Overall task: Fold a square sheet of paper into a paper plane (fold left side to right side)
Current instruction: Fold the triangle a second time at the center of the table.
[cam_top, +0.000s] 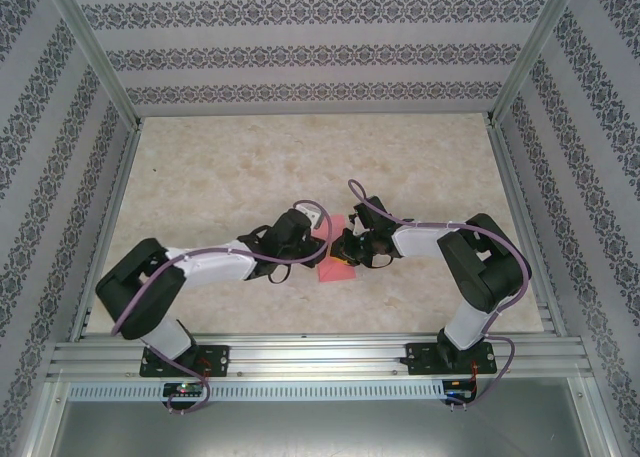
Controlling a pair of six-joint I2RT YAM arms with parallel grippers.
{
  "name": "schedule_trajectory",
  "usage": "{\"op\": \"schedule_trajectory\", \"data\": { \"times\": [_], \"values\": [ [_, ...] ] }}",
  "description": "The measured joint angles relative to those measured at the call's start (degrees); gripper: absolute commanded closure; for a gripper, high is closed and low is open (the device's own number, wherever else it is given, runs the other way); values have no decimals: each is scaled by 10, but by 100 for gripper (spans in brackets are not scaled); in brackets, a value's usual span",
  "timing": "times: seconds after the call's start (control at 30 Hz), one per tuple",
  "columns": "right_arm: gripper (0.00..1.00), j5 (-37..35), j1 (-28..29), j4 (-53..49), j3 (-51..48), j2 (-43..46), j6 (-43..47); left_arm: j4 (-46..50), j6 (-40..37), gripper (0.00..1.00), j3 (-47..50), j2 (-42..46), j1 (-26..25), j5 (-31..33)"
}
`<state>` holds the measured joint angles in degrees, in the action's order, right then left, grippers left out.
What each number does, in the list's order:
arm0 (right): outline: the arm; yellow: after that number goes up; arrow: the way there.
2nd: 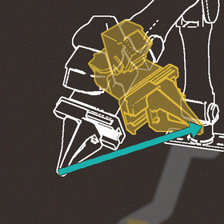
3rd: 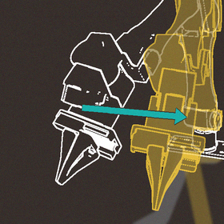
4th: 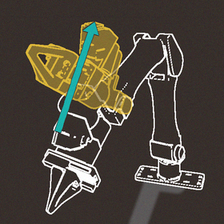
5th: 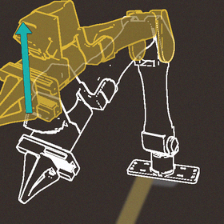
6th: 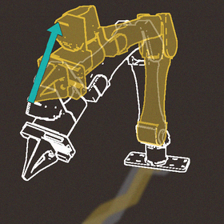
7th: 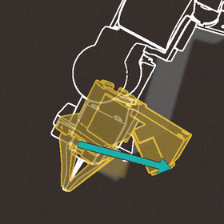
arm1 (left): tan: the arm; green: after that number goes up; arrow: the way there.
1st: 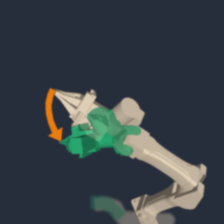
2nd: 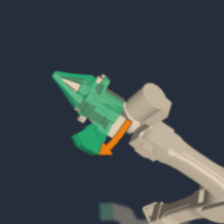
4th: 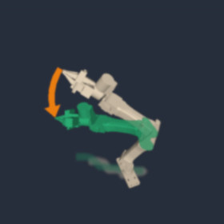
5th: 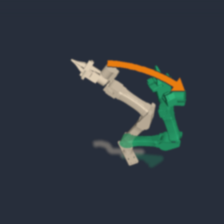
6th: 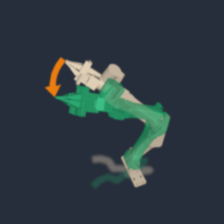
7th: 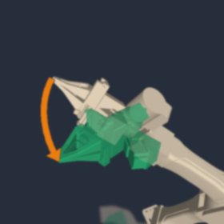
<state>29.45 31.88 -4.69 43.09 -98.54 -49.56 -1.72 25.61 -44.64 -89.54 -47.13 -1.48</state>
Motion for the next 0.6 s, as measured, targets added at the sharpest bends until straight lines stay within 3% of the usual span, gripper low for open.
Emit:
{"op": "schedule_trajectory", "data": {
  "times": [0.2,0.6],
  "values": [
    [84,0,0,0,0,0,0,-18,49,66,52,63,2,-66],
    [84,0,0,0,0,0,1,-47,150,70,64,7,2,-194]
  ]
}}
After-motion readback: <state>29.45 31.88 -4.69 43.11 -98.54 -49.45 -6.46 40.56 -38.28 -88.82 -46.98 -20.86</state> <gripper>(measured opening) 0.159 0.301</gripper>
